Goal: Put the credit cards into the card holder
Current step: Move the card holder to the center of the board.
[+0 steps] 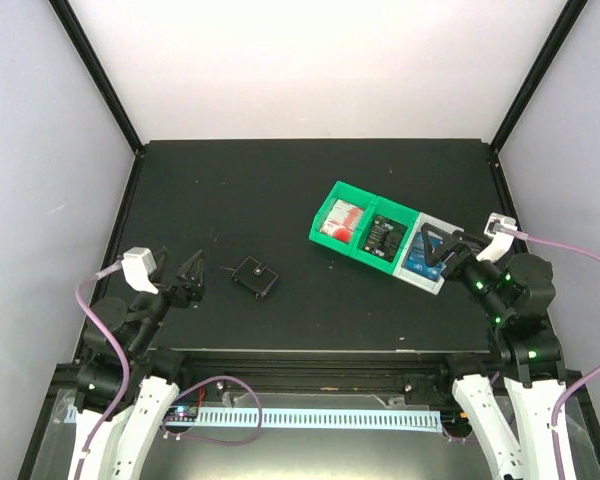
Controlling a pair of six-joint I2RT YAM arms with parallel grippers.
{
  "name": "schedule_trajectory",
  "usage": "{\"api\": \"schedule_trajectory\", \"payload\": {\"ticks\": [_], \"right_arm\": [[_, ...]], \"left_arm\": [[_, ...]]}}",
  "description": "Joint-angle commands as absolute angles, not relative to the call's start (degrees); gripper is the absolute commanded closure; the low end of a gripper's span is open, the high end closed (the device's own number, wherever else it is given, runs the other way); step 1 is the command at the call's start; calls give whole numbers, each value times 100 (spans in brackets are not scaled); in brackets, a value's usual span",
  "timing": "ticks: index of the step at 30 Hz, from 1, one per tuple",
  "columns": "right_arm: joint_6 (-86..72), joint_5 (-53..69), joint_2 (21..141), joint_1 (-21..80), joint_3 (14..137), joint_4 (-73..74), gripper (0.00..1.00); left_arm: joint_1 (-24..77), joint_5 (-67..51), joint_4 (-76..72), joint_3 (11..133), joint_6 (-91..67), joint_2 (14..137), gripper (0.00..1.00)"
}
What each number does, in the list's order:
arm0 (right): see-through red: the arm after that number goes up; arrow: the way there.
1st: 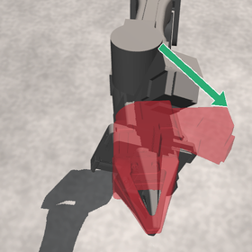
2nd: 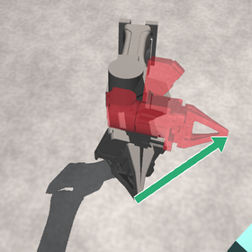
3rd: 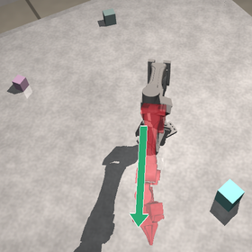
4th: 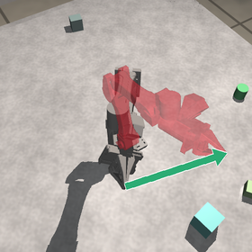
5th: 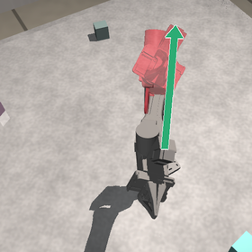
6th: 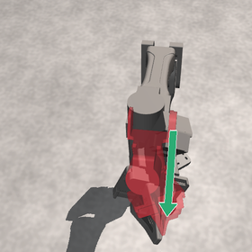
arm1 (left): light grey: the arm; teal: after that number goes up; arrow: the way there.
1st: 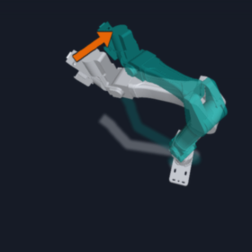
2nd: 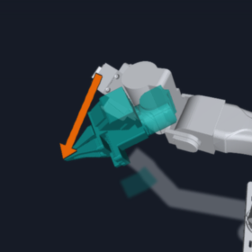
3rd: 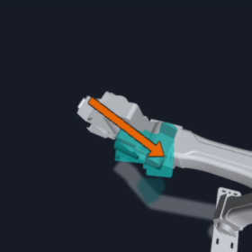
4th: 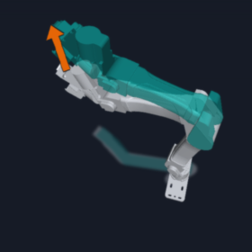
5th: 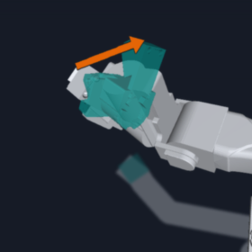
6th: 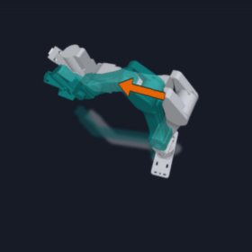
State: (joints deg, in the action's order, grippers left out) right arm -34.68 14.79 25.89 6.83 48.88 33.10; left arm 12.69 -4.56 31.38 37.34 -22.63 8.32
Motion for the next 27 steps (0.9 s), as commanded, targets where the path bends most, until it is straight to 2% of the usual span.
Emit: {"api": "schedule_trajectory", "payload": {"ticks": [1,8,12,23,27], "right_arm": [[-3376,2351,2754,556,4756,3175,1],[-3299,3589,3355,511,4227,2527,0],[-3453,3876,3842,566,3812,1906,0],[-3873,2902,5479,2345,3164,816,6],[-3793,2552,6173,2907,3456,793,9]], "left_arm": [[1161,-1027,2779,3559,-2590,667,1],[1128,-1499,2309,3006,-3070,681,1],[1113,-1816,1829,2475,-3625,979,1],[1112,-1805,1603,2413,-4302,4202,1],[1107,-1873,1181,2395,-4638,5131,11]]}}
